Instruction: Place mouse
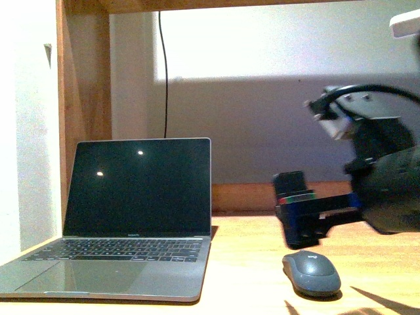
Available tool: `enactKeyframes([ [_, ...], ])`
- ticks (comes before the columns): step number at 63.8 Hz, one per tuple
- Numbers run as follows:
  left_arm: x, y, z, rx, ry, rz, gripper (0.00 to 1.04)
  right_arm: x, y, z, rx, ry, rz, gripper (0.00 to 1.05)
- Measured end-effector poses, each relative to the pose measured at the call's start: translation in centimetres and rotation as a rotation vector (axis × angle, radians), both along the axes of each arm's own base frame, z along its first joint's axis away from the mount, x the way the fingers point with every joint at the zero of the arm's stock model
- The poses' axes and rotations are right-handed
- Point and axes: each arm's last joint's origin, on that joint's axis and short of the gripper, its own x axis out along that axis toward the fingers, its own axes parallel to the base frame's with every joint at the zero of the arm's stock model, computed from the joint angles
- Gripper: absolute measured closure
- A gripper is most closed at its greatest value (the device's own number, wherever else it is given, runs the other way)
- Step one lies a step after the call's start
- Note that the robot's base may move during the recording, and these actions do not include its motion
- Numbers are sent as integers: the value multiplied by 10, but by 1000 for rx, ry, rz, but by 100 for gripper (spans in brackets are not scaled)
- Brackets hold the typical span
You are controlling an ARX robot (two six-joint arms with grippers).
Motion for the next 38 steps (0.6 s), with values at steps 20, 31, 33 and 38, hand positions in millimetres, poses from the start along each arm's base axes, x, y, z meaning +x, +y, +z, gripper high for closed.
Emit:
enactKeyframes([
  [20,0,0,0,0,0,0,8,-78,-80,-45,1,99,308,7],
  [31,0,0,0,0,0,0,8,-105,-110,-78,18,184,410,7],
  [33,0,0,0,0,0,0,8,-108,-113,-84,16,205,424,7],
  [38,0,0,0,0,0,0,8,-116,-116,-99,4,254,453,7],
])
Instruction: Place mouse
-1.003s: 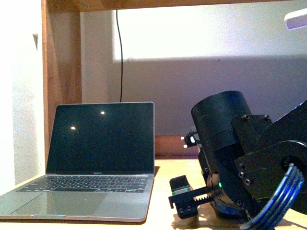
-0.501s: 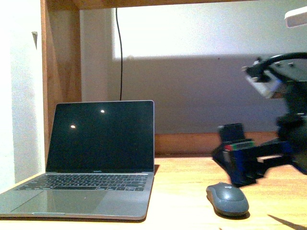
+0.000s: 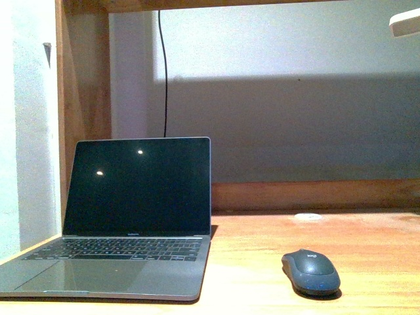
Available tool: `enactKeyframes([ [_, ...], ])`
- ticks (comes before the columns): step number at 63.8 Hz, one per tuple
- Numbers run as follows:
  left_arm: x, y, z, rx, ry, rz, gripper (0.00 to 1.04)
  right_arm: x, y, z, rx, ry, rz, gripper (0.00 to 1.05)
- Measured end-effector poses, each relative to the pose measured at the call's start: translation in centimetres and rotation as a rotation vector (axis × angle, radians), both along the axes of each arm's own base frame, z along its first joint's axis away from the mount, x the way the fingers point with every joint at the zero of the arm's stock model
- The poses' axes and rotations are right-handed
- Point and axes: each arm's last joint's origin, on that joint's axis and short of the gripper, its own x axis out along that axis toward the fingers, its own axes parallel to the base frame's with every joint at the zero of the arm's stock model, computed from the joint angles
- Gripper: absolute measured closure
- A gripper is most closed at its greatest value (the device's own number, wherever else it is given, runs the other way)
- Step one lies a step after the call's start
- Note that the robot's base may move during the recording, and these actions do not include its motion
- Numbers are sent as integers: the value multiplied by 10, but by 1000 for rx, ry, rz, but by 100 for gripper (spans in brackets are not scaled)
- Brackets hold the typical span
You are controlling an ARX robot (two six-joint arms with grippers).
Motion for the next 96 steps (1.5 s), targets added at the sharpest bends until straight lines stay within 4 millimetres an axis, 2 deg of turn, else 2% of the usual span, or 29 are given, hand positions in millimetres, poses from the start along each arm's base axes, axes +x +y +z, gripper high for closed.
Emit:
enactKeyframes([
  [13,0,0,0,0,0,0,8,-10,5,-28,-87,19,74,7],
  [23,0,0,0,0,0,0,8,-8,11,-42,-147,10,100,7],
  [53,0,0,0,0,0,0,8,14,53,-55,-226,-101,94,7],
  [63,0,0,0,0,0,0,8,20,60,-54,-210,-97,100,7],
  [68,0,0,0,0,0,0,8,25,56,-50,-187,-75,94,7],
  [76,0,0,0,0,0,0,8,29,38,-46,-138,-12,60,7],
  [96,0,0,0,0,0,0,8,27,-20,-33,-81,39,-24,7],
])
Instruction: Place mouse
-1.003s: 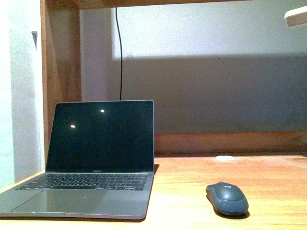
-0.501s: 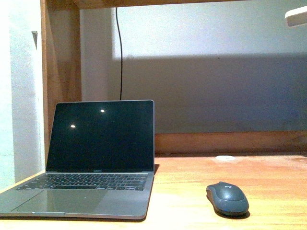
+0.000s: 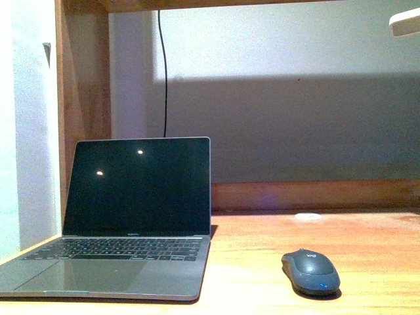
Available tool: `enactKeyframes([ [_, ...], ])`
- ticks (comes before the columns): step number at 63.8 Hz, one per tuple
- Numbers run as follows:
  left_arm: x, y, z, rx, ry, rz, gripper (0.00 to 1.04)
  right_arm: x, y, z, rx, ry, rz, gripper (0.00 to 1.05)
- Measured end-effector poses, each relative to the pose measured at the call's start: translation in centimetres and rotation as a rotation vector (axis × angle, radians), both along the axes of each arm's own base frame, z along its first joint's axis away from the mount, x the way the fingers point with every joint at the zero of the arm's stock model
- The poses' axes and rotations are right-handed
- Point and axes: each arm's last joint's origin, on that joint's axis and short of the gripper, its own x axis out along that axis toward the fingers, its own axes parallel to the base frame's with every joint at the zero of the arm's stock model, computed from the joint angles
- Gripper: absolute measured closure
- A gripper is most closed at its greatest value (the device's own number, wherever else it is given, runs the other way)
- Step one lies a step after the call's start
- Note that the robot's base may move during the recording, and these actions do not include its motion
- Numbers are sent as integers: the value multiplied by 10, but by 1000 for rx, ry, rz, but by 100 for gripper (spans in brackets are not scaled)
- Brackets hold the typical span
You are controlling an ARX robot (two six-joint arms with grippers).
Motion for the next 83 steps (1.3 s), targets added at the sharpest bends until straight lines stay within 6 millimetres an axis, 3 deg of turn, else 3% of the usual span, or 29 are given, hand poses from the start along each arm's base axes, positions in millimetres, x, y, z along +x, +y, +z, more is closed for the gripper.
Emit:
enactKeyframes([
  [21,0,0,0,0,0,0,8,-16,-49,17,22,49,-36,7],
  [39,0,0,0,0,0,0,8,-35,-69,12,-45,59,23,7],
  [61,0,0,0,0,0,0,8,-45,-49,-1,-117,29,170,7],
  [83,0,0,0,0,0,0,8,-33,7,-15,-179,-113,273,7],
])
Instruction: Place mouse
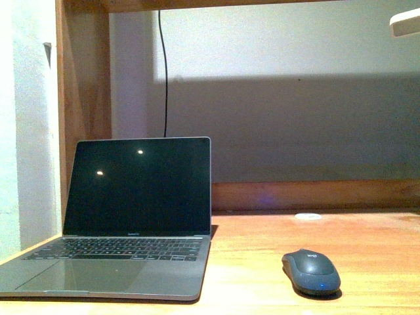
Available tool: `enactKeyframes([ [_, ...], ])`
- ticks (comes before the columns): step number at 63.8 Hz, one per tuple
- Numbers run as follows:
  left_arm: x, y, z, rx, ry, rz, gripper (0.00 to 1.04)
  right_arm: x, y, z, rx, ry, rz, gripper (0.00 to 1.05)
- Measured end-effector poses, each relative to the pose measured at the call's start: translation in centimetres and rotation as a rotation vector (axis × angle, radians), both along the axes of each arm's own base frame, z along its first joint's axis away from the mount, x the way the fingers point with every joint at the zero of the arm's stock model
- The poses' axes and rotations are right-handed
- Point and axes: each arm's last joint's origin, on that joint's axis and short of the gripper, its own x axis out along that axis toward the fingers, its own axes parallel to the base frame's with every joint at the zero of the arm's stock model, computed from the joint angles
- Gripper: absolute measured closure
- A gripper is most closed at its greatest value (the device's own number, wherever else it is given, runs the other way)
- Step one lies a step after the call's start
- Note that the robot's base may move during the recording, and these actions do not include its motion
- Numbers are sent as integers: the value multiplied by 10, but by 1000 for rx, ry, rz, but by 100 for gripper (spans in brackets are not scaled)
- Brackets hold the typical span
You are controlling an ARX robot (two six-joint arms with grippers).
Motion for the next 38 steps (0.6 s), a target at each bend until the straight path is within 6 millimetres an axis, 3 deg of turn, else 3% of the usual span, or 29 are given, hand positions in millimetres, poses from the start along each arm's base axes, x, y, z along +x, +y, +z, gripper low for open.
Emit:
enactKeyframes([
  [21,0,0,0,0,0,0,8,22,45,-6,46,10,-65,7],
  [38,0,0,0,0,0,0,8,52,74,-16,42,-44,-234,7],
])
